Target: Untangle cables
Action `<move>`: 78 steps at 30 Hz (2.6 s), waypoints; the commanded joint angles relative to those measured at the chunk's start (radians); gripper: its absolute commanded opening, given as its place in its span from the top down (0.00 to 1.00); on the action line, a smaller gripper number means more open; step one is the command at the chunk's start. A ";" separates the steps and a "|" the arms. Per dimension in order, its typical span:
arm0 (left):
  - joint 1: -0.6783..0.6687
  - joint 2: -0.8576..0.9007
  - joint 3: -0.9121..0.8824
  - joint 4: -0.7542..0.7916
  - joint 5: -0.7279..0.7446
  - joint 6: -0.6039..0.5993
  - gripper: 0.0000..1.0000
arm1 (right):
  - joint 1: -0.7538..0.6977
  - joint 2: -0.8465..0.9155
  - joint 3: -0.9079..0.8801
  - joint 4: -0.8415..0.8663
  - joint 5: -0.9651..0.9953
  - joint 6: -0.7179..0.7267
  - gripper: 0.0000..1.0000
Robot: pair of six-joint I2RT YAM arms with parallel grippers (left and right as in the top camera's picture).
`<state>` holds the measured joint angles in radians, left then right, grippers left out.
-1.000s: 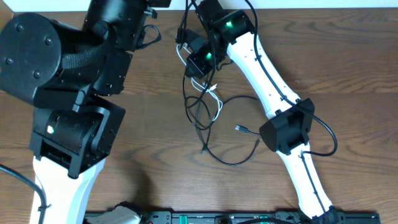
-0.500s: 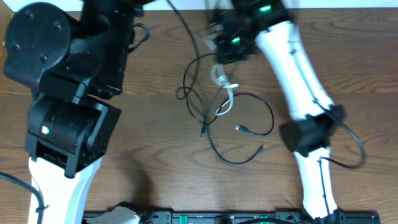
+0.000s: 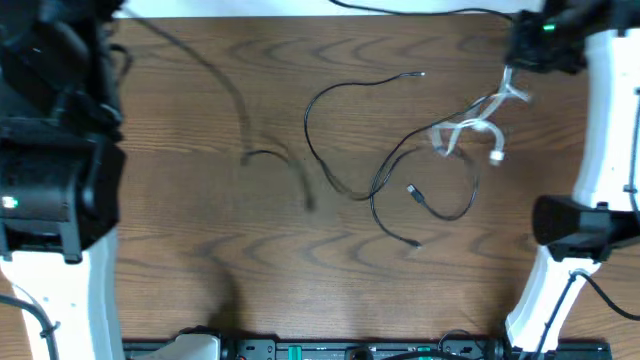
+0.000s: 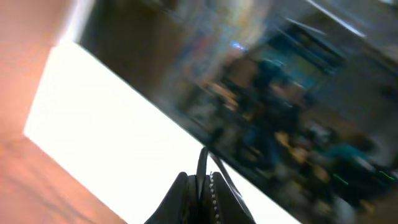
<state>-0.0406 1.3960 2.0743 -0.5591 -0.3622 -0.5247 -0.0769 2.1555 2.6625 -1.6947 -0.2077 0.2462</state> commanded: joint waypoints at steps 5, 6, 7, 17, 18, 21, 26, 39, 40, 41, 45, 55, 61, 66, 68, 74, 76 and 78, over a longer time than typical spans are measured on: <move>0.208 -0.016 0.012 0.045 -0.037 0.031 0.93 | -0.147 -0.006 0.001 -0.004 -0.031 0.006 0.99; 0.224 -0.017 0.012 0.056 -0.023 0.031 0.93 | -0.161 -0.006 -0.002 -0.004 -0.031 0.006 0.99; 0.245 -0.020 0.012 0.077 0.014 0.031 0.92 | -0.172 -0.006 -0.004 -0.004 -0.031 0.006 0.99; 0.251 -0.039 0.012 0.204 0.381 -0.089 0.92 | -0.146 -0.006 -0.085 0.008 -0.039 0.007 0.99; 0.251 -0.039 0.012 0.229 0.424 -0.124 0.93 | -0.136 -0.006 -0.101 0.014 -0.050 0.005 0.99; 0.251 -0.037 0.012 0.290 0.612 -0.267 0.93 | -0.099 -0.006 -0.150 0.039 -0.236 -0.153 0.99; 0.249 -0.037 0.012 0.356 0.813 -0.477 0.93 | -0.001 -0.006 -0.215 0.063 -0.486 -0.371 0.92; 0.219 -0.031 0.012 0.249 0.824 -0.441 0.93 | 0.427 -0.004 -0.426 0.386 -0.275 -0.196 0.01; 0.220 -0.031 0.011 0.237 0.822 -0.441 0.92 | 0.459 -0.004 -0.457 0.435 -0.249 -0.148 0.01; 0.219 -0.031 0.011 0.226 0.822 -0.441 0.92 | 0.485 -0.003 -0.488 0.486 -0.230 -0.124 0.01; 0.219 -0.031 0.011 0.217 0.824 -0.441 0.93 | 0.568 -0.001 -0.609 0.673 -0.208 -0.088 0.01; 0.220 -0.031 0.011 0.151 0.823 -0.436 0.93 | 0.652 0.000 -0.855 0.907 -0.045 -0.003 0.01; 0.220 -0.031 0.011 0.148 0.823 -0.429 0.93 | 0.654 0.005 -0.983 1.021 -0.045 -0.015 0.35; 0.220 -0.031 0.011 0.148 0.822 -0.429 0.93 | 0.676 0.005 -1.044 1.088 -0.083 -0.015 0.47; 0.220 -0.031 0.011 0.148 0.822 -0.429 0.93 | 0.687 0.005 -1.054 1.103 -0.083 -0.015 0.47; 0.220 -0.030 0.011 0.147 0.822 -0.429 0.93 | 0.726 0.006 -1.056 1.136 -0.003 -0.014 0.64; 0.220 -0.030 0.011 0.143 0.823 -0.429 0.92 | 0.731 0.007 -1.056 1.135 0.057 -0.007 0.79; 0.220 -0.030 0.011 0.139 0.823 -0.429 0.92 | 0.731 0.009 -1.056 1.135 0.106 0.011 0.82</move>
<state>0.1802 1.3720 2.0743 -0.4213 0.4438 -0.9680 0.6510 2.1559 1.6135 -0.5602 -0.2081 0.2359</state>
